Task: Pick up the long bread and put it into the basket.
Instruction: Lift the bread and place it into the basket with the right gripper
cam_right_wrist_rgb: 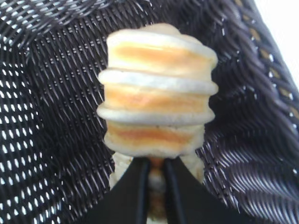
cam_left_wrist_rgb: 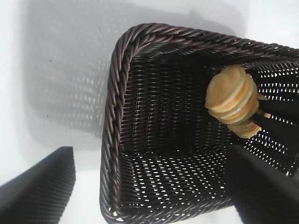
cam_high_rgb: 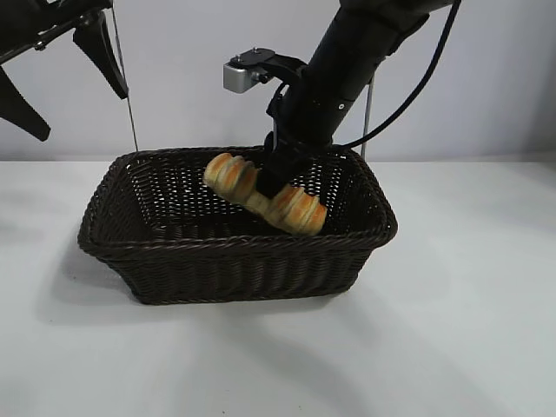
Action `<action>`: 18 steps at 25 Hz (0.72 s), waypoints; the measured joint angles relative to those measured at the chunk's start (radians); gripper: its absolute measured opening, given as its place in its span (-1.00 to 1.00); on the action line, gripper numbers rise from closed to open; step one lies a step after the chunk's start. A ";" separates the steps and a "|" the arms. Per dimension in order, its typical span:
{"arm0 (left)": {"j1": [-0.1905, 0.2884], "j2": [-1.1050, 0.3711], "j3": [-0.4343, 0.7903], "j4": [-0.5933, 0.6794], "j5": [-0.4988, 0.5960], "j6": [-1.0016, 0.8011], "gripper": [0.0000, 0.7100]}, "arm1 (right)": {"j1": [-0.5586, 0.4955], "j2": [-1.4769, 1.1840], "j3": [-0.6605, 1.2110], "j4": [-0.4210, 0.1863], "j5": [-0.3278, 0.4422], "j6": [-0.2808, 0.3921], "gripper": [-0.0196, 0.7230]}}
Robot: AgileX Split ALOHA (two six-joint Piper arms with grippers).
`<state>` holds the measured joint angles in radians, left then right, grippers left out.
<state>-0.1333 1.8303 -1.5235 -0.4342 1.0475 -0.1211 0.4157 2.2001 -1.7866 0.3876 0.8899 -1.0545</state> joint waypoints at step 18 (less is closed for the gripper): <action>0.000 0.000 0.000 0.000 -0.017 0.000 0.77 | 0.000 -0.100 -0.064 -0.105 0.035 0.364 0.90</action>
<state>-0.1333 1.8303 -1.5235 -0.4342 1.0303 -0.1211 0.4157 2.1000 -1.8505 0.2823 0.9253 -0.6905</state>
